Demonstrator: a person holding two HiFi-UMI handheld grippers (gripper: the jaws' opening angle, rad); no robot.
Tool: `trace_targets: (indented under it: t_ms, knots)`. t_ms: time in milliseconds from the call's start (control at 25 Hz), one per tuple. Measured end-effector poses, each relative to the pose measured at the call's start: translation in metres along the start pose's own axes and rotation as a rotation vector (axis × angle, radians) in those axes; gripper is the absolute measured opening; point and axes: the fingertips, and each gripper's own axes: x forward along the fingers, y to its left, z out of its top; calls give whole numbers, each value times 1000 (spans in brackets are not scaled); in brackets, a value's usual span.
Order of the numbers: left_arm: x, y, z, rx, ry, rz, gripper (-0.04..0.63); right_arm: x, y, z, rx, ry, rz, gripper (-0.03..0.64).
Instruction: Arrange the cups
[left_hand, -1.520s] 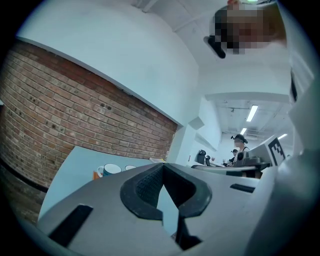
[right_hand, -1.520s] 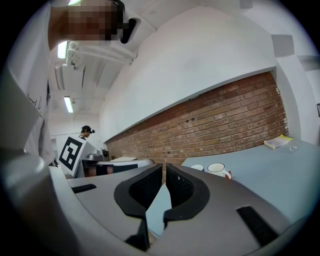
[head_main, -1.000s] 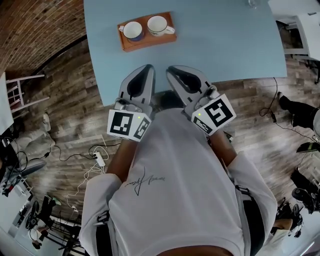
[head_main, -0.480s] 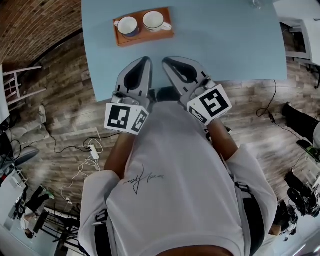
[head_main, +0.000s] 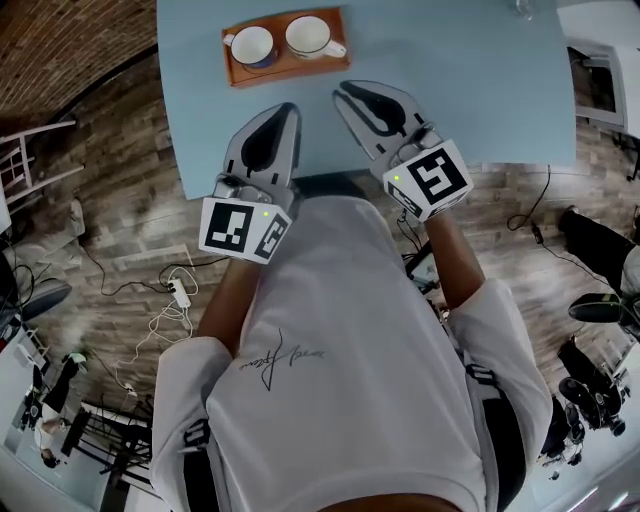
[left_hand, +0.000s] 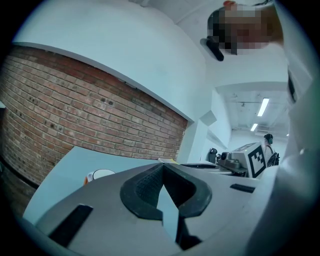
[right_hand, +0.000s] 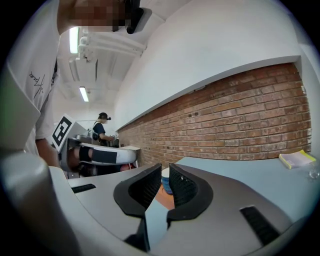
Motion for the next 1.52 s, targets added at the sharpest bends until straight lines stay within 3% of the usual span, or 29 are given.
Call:
trace_targets:
  t_ms: [120, 240, 1000, 1520]
  knots:
    - [3, 4, 0, 0, -1, 2, 8, 6, -14, -4, -20, 7, -5, 26]
    - [5, 5, 0, -1, 4, 2, 8, 14, -21, -15, -49, 29, 7, 97]
    - [13, 12, -9, -23, 46, 4, 8, 54, -79, -78, -109, 131, -3, 132]
    - [17, 22, -14, -28, 70, 21, 8, 75, -84, -106, -101, 178, 41, 133]
